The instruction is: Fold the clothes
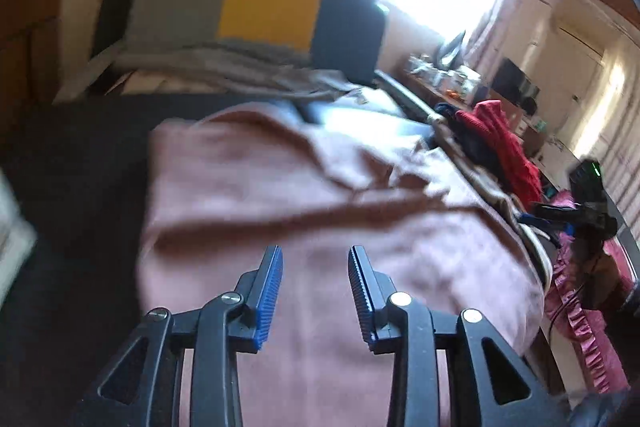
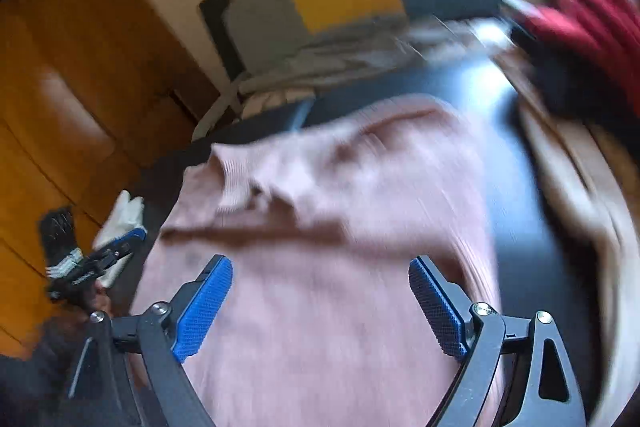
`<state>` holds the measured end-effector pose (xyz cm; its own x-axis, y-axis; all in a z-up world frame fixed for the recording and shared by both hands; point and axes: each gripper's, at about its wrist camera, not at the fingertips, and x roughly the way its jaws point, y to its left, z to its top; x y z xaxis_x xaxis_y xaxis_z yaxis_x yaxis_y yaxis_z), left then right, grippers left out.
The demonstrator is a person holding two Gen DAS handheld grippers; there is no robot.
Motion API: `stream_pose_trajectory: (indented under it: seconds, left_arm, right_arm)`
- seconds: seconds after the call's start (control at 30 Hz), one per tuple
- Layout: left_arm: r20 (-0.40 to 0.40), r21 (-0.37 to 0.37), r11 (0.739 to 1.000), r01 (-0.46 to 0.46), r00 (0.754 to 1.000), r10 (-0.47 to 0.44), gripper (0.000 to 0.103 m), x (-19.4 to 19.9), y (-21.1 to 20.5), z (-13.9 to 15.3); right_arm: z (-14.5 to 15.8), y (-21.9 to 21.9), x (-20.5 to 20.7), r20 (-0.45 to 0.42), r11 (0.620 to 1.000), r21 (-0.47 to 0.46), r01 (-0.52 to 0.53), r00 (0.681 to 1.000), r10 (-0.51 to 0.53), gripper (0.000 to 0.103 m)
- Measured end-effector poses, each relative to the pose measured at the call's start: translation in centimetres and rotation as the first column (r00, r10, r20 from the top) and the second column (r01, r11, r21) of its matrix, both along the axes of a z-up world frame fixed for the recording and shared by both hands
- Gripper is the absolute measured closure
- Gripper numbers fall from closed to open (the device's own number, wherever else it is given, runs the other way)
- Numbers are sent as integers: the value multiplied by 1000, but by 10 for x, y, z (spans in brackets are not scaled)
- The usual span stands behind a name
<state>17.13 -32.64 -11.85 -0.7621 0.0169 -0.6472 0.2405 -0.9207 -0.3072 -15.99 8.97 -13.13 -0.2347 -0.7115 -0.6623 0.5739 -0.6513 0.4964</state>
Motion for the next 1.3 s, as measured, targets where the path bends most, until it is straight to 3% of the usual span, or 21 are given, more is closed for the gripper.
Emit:
stream_pose_trajectory:
  seconds: [0.17,0.27,0.37,0.47,0.5,0.63,0.7,0.83,0.93,1.0,1.1,1.23,1.27,1.3]
  left_arm:
    - [52,74,986,-146,988,142,69,82,-8,-23]
    - [70,108,973,-206,978,199,69,115,-15,-34]
    - [116,131,964,-232,969,218,69,137,-17,-43]
    - [135,129,972,-197,974,180,68,148,-9,-45]
    - [141,129,974,-185,976,167,68,151,-7,-46]
    - [173,110,989,-97,982,77,63,153,10,-52]
    - [206,84,995,-63,978,44,62,147,19,-57]
    - [227,102,994,-27,974,3,61,142,28,-70]
    - [280,102,994,-39,960,9,61,141,32,-82]
    - [290,95,994,-45,957,15,61,143,34,-85]
    - [292,73,993,-88,954,63,61,144,29,-87]
    - [269,140,979,-146,957,104,56,138,17,-92]
    - [270,131,982,-140,958,100,54,137,19,-91]
    - [271,118,984,-131,958,95,54,138,21,-91]
  right_arm:
    - [-41,108,33,170,984,-50,171,972,-160,15]
    - [-63,133,51,238,970,-123,209,955,-175,22]
    - [-81,128,63,279,969,-176,176,953,-122,38]
    - [-86,115,70,272,965,-227,129,960,-65,39]
    - [-88,113,71,284,960,-256,112,958,-36,43]
    - [-95,91,79,285,964,-265,11,956,68,43]
    - [-97,87,80,272,964,-265,-1,959,76,43]
    - [-97,81,84,224,965,-260,-33,970,93,42]
    - [-93,79,91,192,970,-232,-70,974,116,37]
    - [-91,76,96,191,975,-201,-94,973,133,27]
    - [-92,70,97,227,984,-150,-101,965,134,27]
    - [-95,64,100,214,987,-125,-102,968,128,27]
    - [-95,61,101,211,988,-117,-102,969,125,28]
    - [-95,60,102,204,990,-96,-100,972,117,37]
